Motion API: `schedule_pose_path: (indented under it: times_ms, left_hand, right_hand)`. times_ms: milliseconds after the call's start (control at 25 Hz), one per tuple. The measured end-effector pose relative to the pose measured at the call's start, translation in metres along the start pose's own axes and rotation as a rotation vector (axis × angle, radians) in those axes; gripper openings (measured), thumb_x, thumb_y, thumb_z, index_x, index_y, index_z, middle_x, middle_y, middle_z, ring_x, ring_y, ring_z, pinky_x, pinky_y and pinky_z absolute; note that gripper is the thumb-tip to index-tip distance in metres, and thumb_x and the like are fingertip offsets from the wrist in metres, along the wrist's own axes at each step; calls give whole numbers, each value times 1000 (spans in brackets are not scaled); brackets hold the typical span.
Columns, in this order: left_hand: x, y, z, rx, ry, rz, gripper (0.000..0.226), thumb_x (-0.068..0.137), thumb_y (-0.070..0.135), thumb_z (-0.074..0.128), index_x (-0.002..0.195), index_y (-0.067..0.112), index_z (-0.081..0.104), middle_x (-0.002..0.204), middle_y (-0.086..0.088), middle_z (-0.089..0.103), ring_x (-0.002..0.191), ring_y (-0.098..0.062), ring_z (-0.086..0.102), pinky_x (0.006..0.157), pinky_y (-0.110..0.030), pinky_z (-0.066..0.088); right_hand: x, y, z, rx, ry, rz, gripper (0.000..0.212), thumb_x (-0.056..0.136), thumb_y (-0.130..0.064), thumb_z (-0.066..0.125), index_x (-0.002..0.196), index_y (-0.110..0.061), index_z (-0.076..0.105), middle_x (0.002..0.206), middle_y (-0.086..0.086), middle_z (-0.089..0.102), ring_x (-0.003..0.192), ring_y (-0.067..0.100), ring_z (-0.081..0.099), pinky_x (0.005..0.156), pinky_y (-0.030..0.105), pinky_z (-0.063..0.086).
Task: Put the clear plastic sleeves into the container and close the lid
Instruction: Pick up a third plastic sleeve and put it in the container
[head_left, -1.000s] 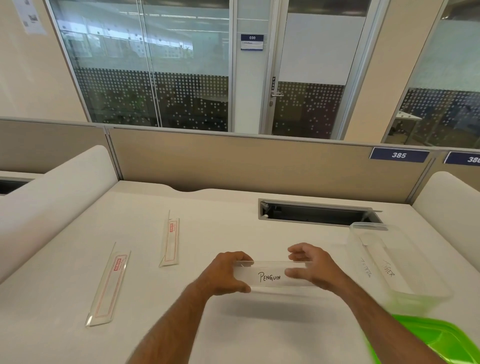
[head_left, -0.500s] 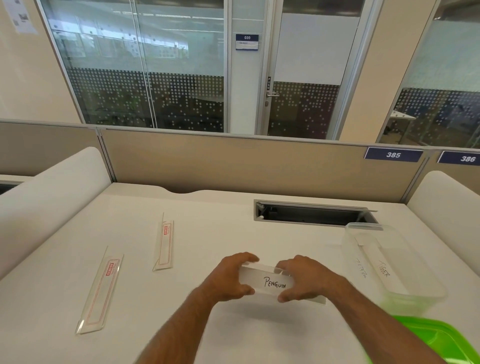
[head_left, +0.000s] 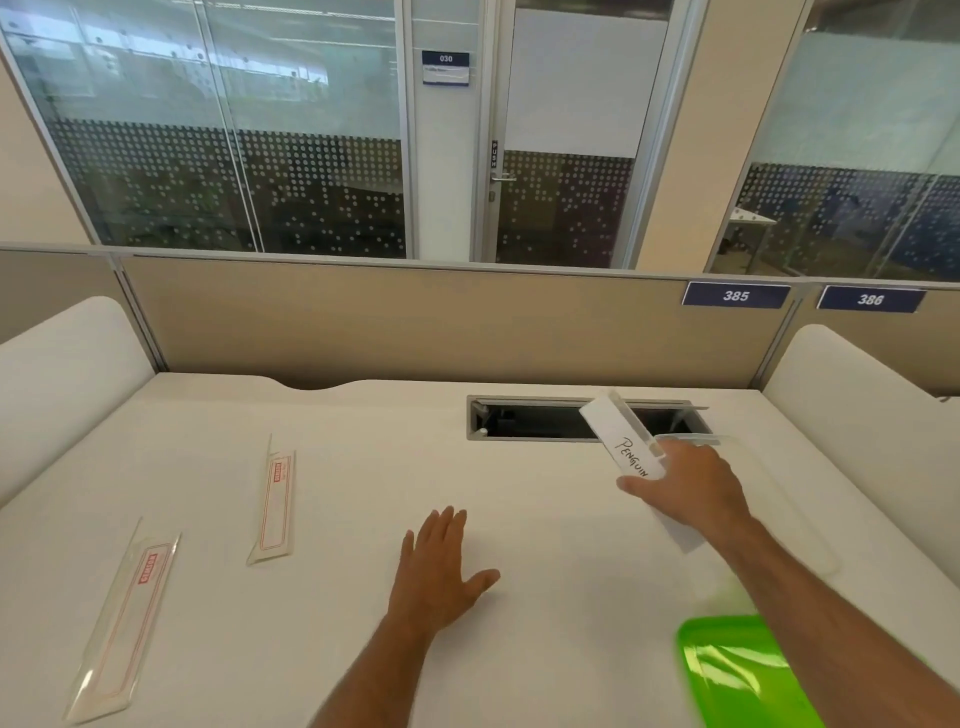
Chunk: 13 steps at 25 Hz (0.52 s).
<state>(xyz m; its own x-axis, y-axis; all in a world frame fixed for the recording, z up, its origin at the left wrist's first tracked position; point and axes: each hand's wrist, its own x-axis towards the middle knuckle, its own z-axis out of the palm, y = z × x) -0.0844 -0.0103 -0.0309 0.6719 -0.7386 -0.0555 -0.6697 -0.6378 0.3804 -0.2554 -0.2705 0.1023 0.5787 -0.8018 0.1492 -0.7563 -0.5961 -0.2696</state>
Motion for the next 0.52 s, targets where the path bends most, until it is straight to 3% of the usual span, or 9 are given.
schedule_pose_path:
  times_ms: [160,360,520]
  left_hand:
    - [6,-8,26,89,-11,-35,101,82,81,34,158,21,6,168,1,2,154,-19,-4,124,-48,1]
    - [9,-12,44,166,55,-36,105,75,89,7,158,24,8,168,1,-1,154,-19,-7,122,-49,-9]
    - [10,-12,50,172,99,-40,104,75,90,2,158,28,9,167,2,0,154,-17,-7,120,-48,-13]
  right_hand:
    - [18,41,-14,-38,68,135,69,59,-63,75,113,-22,62,96,4,69,70,24,55,47,24,33]
    - [29,79,-12,-78,40,297,67,58,-62,77,104,-15,63,85,6,64,72,30,57,53,27,38]
    - [30,95,-1,-80,-38,378,62,60,-60,78,98,-13,62,75,1,50,69,27,51,54,28,40]
